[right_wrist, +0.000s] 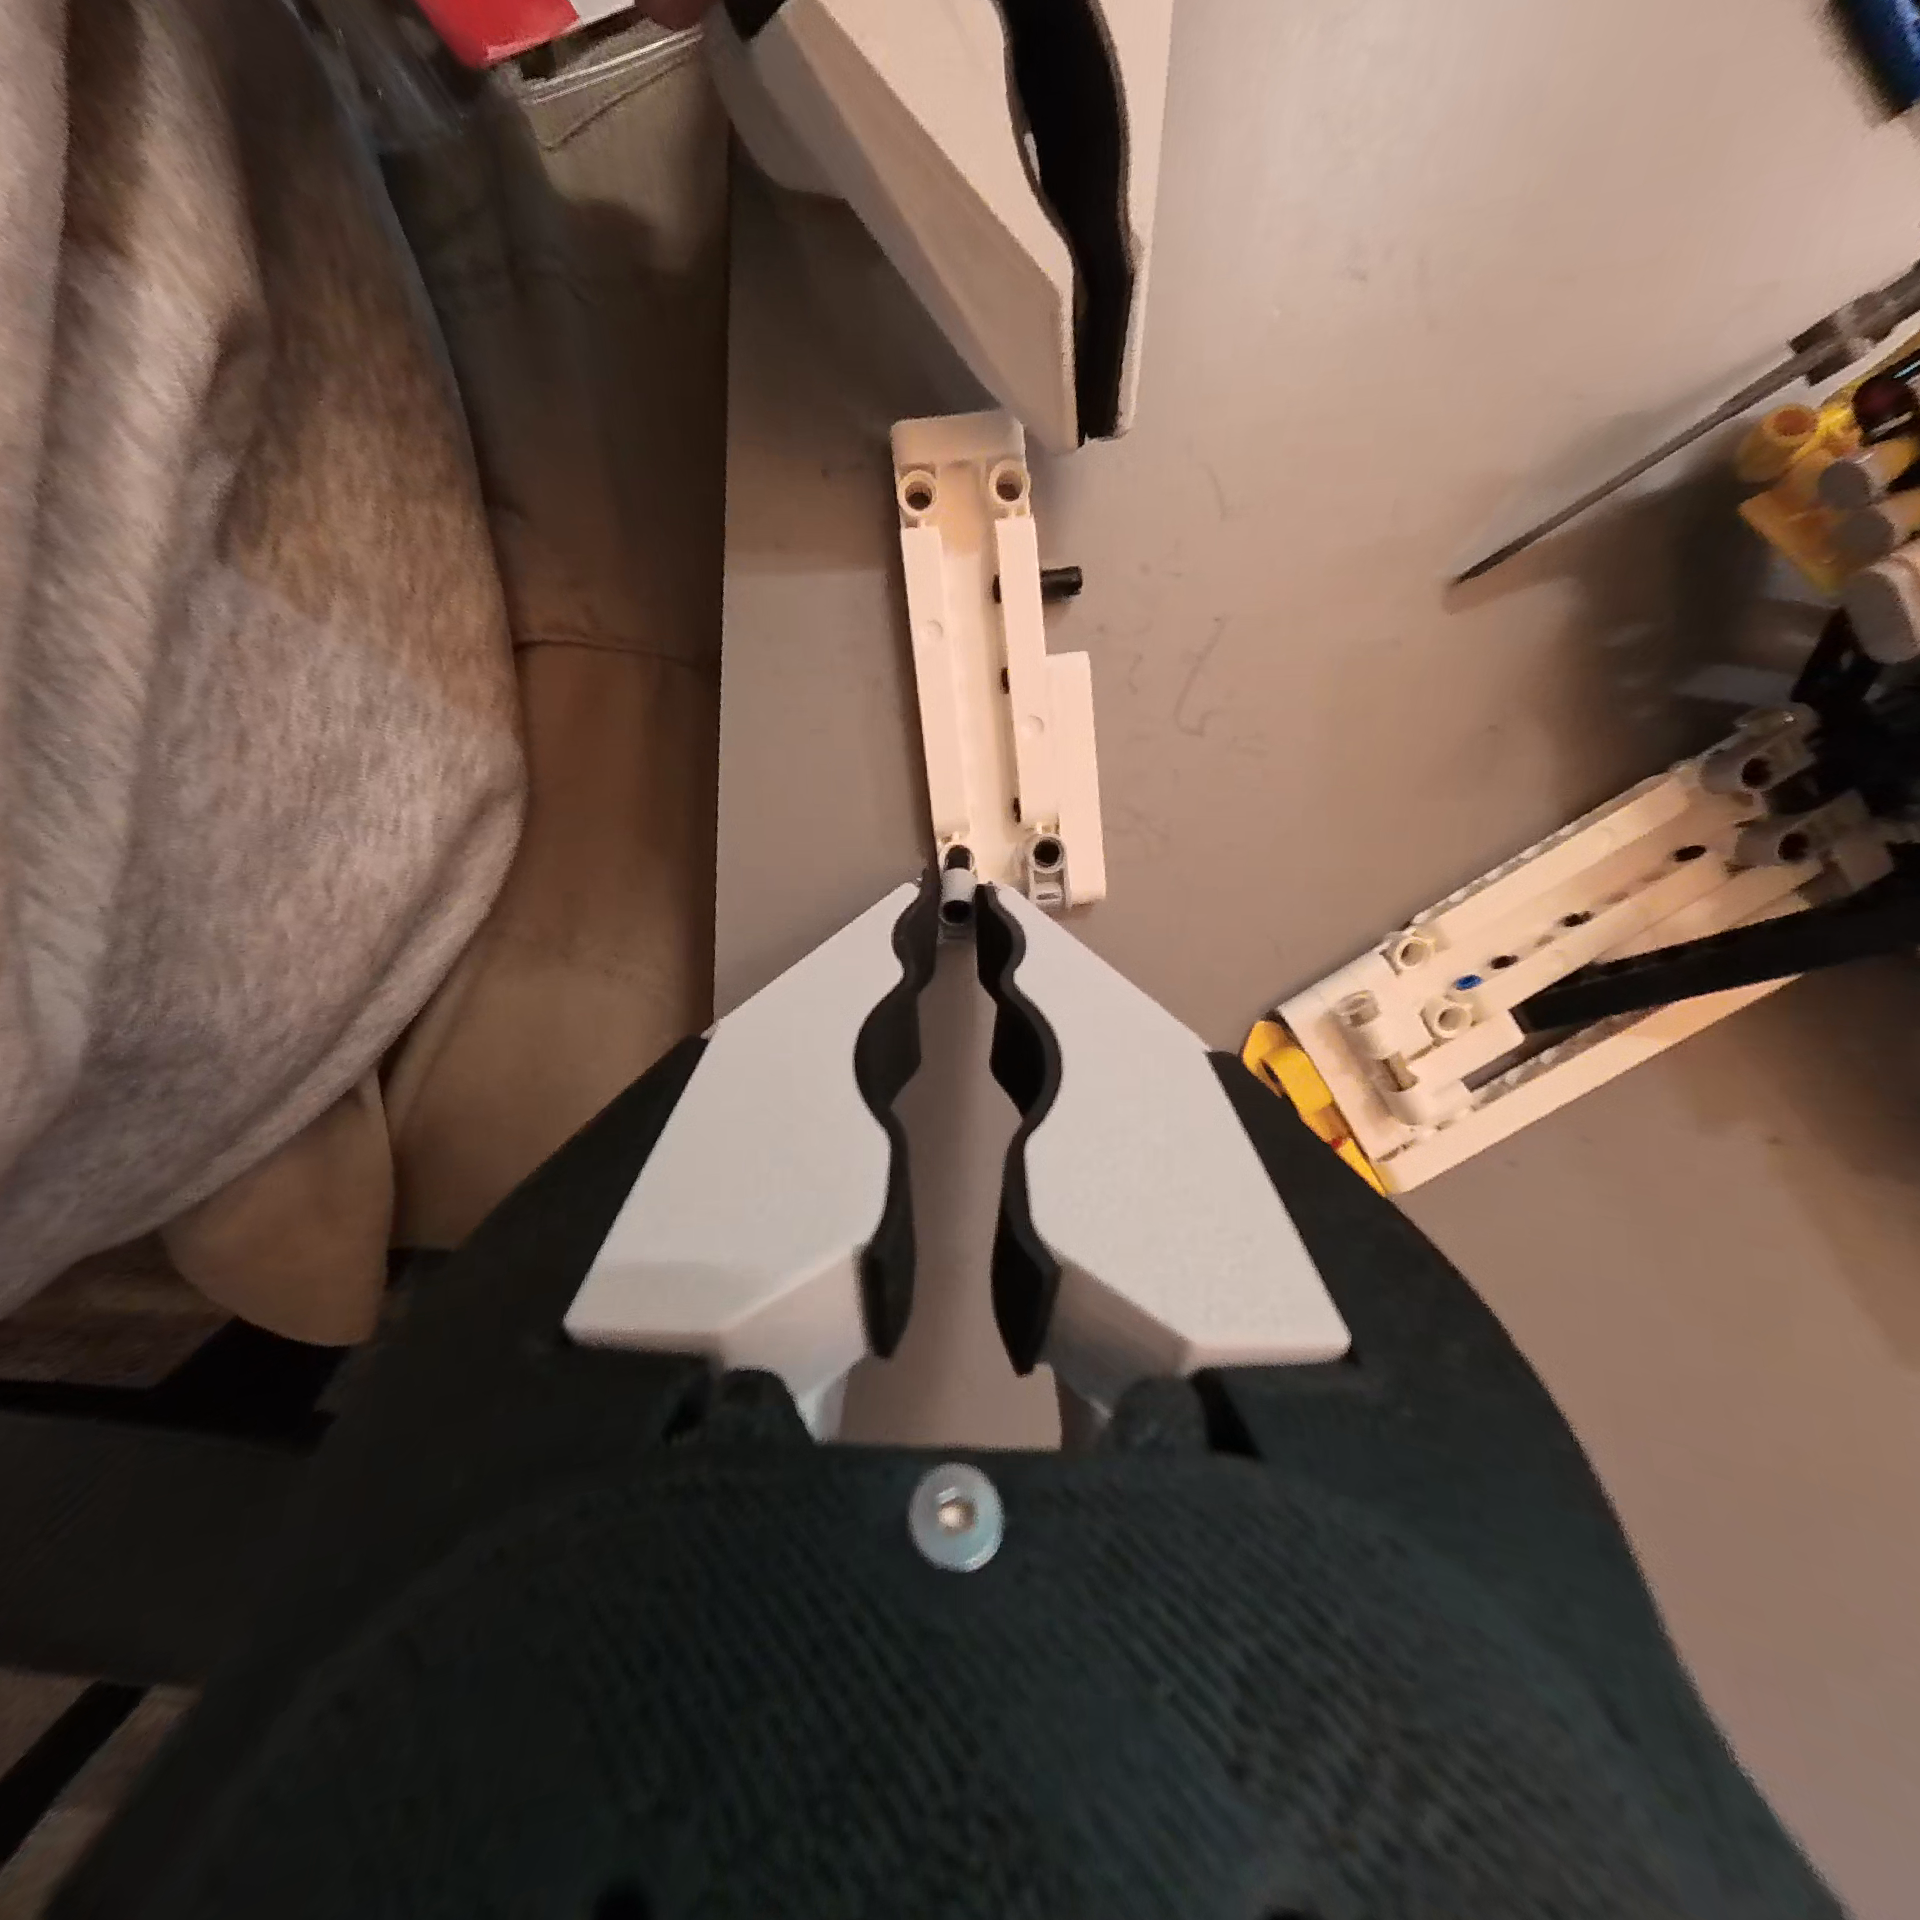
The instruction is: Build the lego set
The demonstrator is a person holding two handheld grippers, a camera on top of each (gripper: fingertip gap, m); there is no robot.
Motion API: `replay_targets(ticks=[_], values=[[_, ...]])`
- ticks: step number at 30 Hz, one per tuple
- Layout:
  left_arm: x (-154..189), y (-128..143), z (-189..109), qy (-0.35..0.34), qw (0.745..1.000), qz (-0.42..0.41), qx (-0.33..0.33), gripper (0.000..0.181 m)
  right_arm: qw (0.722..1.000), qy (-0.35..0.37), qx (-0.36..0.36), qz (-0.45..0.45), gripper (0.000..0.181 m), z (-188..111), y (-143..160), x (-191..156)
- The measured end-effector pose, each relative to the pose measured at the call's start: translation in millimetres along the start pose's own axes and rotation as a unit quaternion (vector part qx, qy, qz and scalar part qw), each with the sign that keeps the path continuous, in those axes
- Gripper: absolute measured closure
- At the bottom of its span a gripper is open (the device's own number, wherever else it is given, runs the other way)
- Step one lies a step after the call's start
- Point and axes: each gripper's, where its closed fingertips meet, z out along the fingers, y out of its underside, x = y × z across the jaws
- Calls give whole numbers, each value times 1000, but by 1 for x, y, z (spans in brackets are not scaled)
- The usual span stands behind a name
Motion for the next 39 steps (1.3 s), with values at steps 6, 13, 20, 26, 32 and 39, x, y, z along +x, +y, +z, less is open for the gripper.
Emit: replay_targets(ticks=[6, 13, 20, 26, 32, 39], values=[[1, 0, 0, 9, 1000, -7, 1, 181, 998, 5, -55, -14, 176, -1, -1, 0], [2, -1, 2, 5, 1000, -1, 4, 181, 987, -7, -157, -28, 176, 1, -7, -2], [5, -2, -4, 40, 999, -29, 16, 181, 979, -24, -204, 8, 176, 1, -5, 1], [7, -8, -15, 65, 997, -34, 37, 181, 966, -32, -251, 51, 176, -1, 0, 3], [6, -5, -15, 75, 995, -47, 38, 181, 954, -32, -296, 48, 176, -1, 1, 2], [6, -1, -13, 70, 996, -36, 32, 181, 938, -35, -341, 42, 176, 0, 2, 2]])
